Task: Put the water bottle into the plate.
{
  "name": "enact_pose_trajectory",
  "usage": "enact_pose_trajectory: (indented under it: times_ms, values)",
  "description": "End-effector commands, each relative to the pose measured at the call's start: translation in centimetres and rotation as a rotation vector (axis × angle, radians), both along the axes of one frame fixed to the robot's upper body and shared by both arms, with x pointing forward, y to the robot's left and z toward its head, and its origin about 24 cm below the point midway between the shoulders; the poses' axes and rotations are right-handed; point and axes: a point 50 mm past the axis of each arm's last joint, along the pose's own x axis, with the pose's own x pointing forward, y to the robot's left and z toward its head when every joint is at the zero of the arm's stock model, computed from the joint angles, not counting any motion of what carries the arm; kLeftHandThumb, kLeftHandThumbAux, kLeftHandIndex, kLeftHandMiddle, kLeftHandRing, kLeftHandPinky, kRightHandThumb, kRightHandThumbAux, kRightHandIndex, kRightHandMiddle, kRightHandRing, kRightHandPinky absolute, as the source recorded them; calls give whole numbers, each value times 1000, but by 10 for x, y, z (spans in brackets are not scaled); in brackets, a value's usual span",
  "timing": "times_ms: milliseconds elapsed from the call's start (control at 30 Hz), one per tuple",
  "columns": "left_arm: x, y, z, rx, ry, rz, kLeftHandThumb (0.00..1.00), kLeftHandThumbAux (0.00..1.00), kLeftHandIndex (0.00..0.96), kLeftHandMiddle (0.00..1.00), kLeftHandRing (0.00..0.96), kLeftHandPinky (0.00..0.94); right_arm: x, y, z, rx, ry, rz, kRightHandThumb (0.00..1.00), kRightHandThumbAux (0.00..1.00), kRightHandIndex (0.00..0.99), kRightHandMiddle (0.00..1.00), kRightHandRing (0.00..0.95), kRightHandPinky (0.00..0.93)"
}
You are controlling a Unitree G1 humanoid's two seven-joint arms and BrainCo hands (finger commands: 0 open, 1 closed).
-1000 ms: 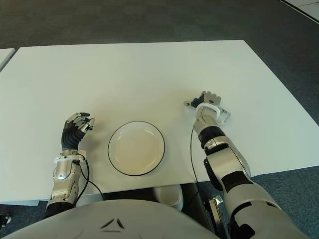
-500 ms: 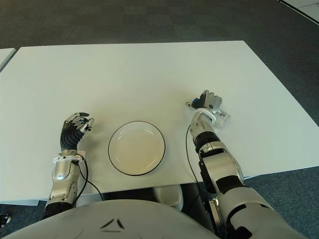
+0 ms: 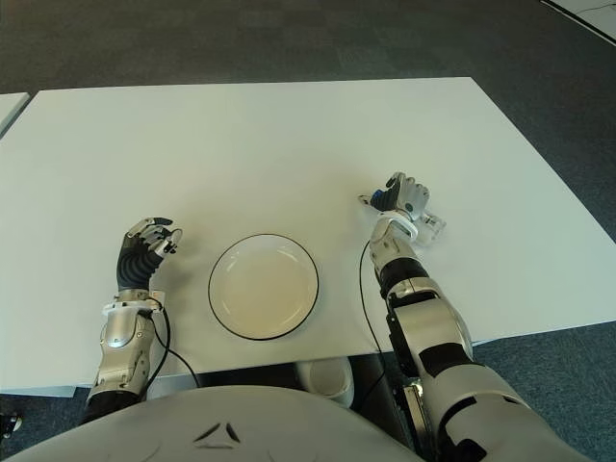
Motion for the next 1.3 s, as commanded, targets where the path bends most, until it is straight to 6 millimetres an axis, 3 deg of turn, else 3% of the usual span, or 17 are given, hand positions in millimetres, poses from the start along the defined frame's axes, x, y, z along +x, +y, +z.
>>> enact_pose_trajectory:
  times_ms: [33,567,1033,1300]
  values:
    - [1,0,-2,-3,19,-8,705,715,435,676,673,663,-21,6,-23,137,-41,-13,701,723,440,802,811,821]
    - [2,0,-2,-6,38,22,706,714,435,694,683,659,-25,20,-6,355,-312,92,703,723,440,813,815,812]
    - [3,-2,-1,-6,41,39,707,714,436,681,670,649,-38,48,24,460,-517,189,703,723,440,853,849,852]
    - [3,-3,1,-5,19,17,706,714,435,673,664,650,-41,50,31,457,-574,212,704,723,439,866,857,862]
